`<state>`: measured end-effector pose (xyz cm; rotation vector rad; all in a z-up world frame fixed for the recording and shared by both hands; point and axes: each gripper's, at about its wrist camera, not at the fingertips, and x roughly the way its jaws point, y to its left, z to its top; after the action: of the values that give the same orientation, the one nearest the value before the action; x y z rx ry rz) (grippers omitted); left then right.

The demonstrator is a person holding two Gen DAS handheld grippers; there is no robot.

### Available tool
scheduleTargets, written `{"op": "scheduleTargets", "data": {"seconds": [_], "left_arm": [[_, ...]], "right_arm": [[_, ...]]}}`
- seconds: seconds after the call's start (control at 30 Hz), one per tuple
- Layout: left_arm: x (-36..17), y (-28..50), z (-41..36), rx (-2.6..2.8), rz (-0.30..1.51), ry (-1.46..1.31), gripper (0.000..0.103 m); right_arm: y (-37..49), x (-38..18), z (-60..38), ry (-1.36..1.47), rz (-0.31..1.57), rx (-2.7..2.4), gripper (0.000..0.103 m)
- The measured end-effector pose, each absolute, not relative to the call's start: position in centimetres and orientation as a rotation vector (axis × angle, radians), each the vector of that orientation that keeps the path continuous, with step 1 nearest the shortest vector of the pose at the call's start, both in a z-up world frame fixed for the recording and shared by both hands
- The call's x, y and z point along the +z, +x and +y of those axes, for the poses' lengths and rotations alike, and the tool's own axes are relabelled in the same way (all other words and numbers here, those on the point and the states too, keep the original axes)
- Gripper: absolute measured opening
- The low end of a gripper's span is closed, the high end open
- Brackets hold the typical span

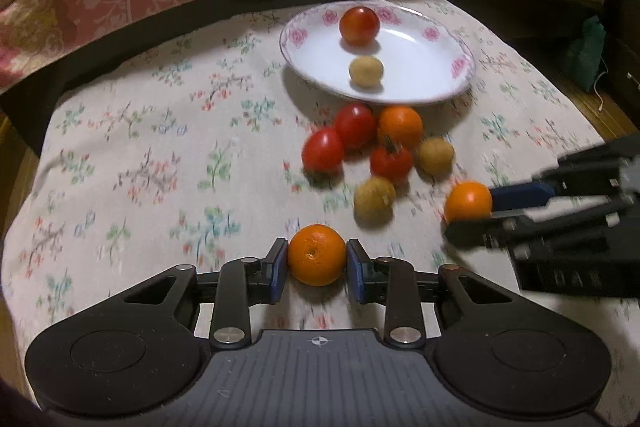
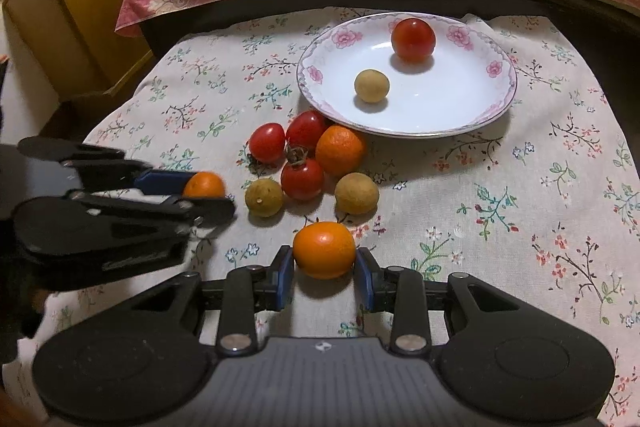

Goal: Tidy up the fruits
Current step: 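Grasp an orange mandarin with the right tool while the left tool grasps another mandarin, then lift both held mandarins and carry them over the white plate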

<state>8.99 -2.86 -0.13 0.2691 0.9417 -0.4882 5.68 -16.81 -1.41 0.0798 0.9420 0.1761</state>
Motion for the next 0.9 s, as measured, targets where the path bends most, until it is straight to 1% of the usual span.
{"op": "scheduleTargets", "data": {"seconds": [0.2,0.43,0.47,0.5,0.57,0.6,0.67,0.73,0.77,0.9], "left_arm": [[-0.6,6.5,-2.5,-0.499,0.954,0.275,0.04],[-0.7,6.7,-2.7,-0.516,0.931,0.299,0.044],[-0.7,6.6,-2.7,-0.516,0.928,0.305,0.046],[-0.7,6.6,-2.7,-0.513,0.927,0.311,0.052],[-0.8,6.5,-2.7,-0.51,0.933,0.314,0.062],[-0.9,6.5,-2.7,-0.511,0.935,0.312,0.062],[-0.9,6.4,-2.5,-0.512,0.935,0.312,0.063],[-0.9,6.3,-2.5,-0.511,0.937,0.308,0.065],[-0.9,6.2,-2.4,-0.512,0.937,0.305,0.065],[-0.9,6.2,-2.3,-0.509,0.936,0.302,0.065]], "right_arm": [[4.4,-1.8,-16.2,0.015,0.941,0.193,0.033],[4.6,-1.9,-16.0,-0.002,0.935,0.201,0.033],[4.6,-1.9,-16.0,-0.004,0.933,0.202,0.033],[4.6,-2.0,-16.0,-0.002,0.932,0.201,0.033],[4.7,-1.9,-16.1,0.002,0.934,0.203,0.034],[4.8,-1.9,-16.1,0.004,0.935,0.202,0.034],[4.8,-1.9,-16.2,0.011,0.937,0.206,0.037],[4.7,-1.9,-16.2,0.011,0.934,0.211,0.045],[4.7,-1.9,-16.1,0.006,0.933,0.212,0.047],[4.6,-1.9,-16.0,-0.007,0.926,0.205,0.049]]}}
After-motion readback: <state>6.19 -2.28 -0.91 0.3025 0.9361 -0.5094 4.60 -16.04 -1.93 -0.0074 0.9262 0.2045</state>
